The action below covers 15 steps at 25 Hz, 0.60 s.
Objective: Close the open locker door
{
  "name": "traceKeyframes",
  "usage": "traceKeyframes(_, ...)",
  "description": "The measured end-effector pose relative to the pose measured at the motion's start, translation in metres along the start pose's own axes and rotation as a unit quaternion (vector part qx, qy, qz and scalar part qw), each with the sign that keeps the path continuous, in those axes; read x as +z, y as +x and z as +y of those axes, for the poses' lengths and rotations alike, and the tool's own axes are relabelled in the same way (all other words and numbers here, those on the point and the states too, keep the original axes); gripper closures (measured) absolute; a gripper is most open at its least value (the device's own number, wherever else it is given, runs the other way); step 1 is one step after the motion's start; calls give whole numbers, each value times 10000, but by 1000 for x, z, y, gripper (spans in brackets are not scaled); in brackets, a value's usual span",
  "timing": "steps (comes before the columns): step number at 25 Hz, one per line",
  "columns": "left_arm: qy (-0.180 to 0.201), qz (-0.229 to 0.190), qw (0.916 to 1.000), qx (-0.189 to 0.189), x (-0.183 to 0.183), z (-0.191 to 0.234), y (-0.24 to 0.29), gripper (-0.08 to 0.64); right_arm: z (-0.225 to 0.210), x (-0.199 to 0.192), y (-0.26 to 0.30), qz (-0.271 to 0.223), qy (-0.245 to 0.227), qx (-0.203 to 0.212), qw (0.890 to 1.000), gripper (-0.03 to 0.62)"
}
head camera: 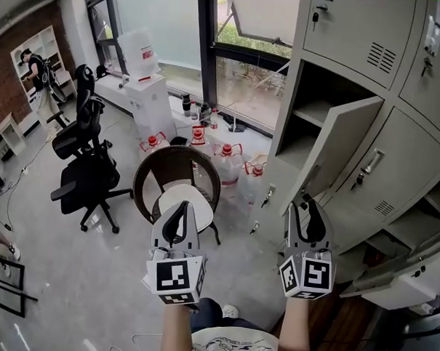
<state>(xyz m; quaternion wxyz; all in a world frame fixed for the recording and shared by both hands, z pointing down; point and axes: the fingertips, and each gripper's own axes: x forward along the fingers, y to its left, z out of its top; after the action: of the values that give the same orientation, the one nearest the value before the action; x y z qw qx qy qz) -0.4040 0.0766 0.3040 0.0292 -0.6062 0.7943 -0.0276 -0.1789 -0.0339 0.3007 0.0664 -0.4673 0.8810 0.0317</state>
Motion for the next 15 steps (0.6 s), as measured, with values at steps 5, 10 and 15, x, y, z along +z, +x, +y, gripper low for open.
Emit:
traceKeyframes(5, -24, 26, 9999, -111, -2, -10, 27, 558, -16, -2, 16, -14, -15, -63, 10000, 408)
traceKeyframes(10, -20, 15, 9994, -337, -6, -21, 52, 558, -25, -8, 28, 8, -19, -149, 9999, 408)
traceKeyframes(15, -85, -29, 9982, -591, -9, -25, 83, 558, -30, -13, 43, 30, -162, -278, 9995, 408)
